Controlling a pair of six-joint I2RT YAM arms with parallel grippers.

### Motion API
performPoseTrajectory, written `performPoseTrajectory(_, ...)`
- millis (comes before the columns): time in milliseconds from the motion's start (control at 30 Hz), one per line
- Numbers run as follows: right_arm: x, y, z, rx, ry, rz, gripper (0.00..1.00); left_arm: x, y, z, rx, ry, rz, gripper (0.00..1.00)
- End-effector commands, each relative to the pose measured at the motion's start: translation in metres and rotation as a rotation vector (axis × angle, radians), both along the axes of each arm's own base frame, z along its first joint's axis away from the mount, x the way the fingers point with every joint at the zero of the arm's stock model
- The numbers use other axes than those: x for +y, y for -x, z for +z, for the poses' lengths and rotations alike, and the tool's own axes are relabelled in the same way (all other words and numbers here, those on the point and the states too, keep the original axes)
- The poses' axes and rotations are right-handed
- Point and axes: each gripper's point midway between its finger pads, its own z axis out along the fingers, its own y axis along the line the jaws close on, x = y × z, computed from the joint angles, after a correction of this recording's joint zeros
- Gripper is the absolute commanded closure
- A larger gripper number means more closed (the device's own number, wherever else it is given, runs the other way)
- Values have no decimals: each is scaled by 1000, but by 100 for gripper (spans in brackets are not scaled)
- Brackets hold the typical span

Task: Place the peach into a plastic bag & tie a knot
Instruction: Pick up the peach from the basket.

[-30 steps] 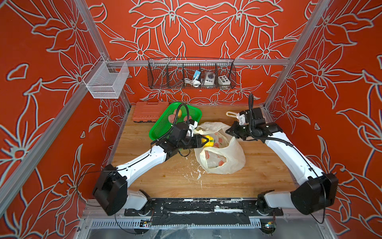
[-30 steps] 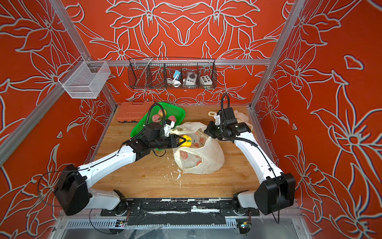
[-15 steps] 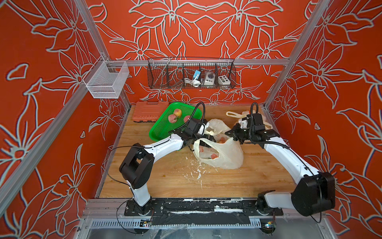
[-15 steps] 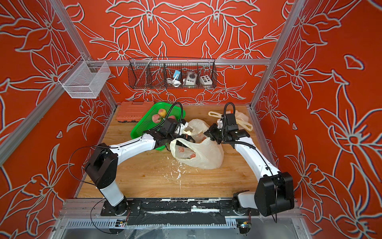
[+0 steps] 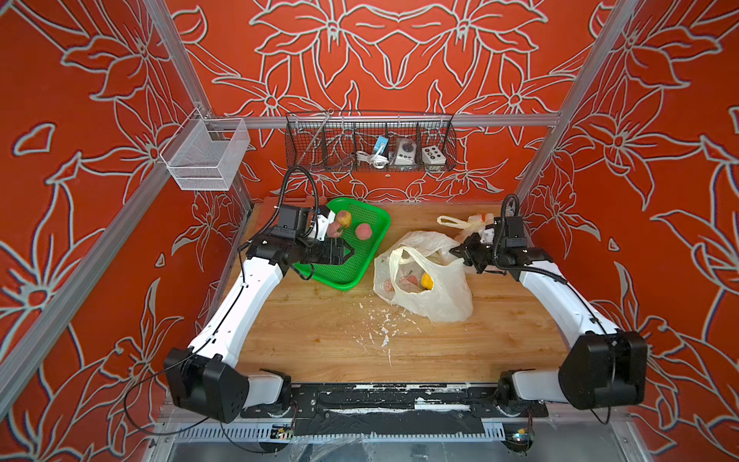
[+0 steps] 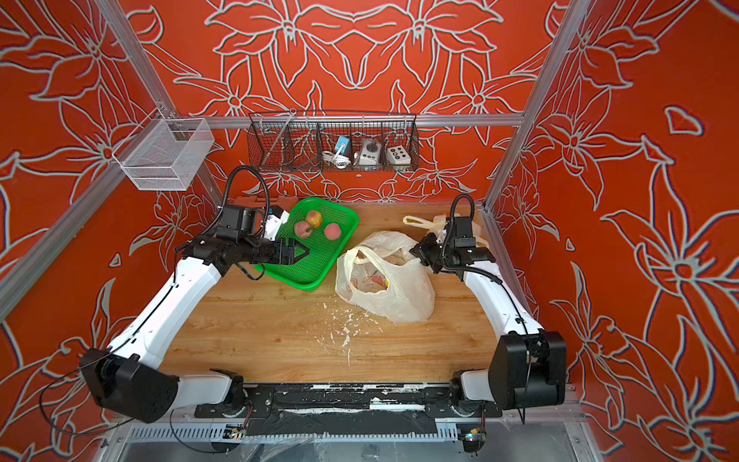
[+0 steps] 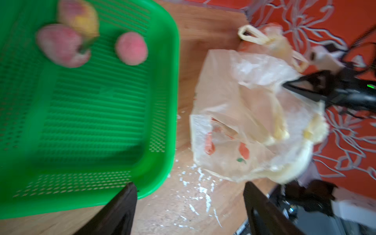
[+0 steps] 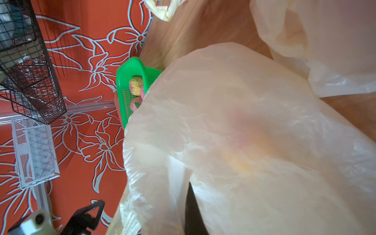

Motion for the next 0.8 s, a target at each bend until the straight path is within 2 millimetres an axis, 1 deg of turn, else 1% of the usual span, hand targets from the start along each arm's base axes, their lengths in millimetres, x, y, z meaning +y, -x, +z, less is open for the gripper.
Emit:
performPoseTrajectory(0, 4, -3, 7, -26, 22, 26, 100, 45, -61, -31, -25, -231, 181, 13)
performPoseTrajectory(33, 4, -2, 7, -25, 26, 30, 100, 51, -82, -40, -32, -262, 211, 12)
performPoseTrajectory(100, 5, 0, 5, -24, 36, 41, 100, 57, -121, -47, -72, -309, 248, 11)
performPoseTrajectory(167, 4, 2, 4, -23, 48, 45, 100, 61, -152, -61, -69, -351, 262, 11)
performPoseTrajectory(267, 4, 3, 2, -21, 52, 48, 100, 65, -189, -88, -33, -402, 273, 11)
performPoseTrajectory(300, 5, 3, 0, -18, 52, 52, 100, 67, -200, -94, -30, -419, 284, 10)
performPoseTrajectory(367, 5, 3, -1, -15, 52, 57, 100, 67, -219, -110, -18, -427, 285, 10)
performPoseTrajectory(467, 5, 3, -2, -12, 55, 61, 100, 65, -237, -130, 7, -439, 282, 12)
performPoseTrajectory(533, 5, 4, -2, -14, 60, 62, 100, 66, -241, -143, 33, -459, 274, 15)
performPoseTrajectory(600, 4, 4, -3, -16, 66, 60, 100, 68, -241, -161, 61, -483, 258, 19)
performPoseTrajectory(700, 5, 2, -4, -13, 63, 60, 100, 67, -236, -181, 98, -488, 236, 23)
performPoseTrajectory(733, 5, 2, -5, -10, 63, 60, 100, 66, -234, -185, 107, -484, 231, 23)
performPoseTrajectory(767, 5, 1, -4, -12, 63, 60, 100, 64, -233, -186, 112, -482, 225, 23)
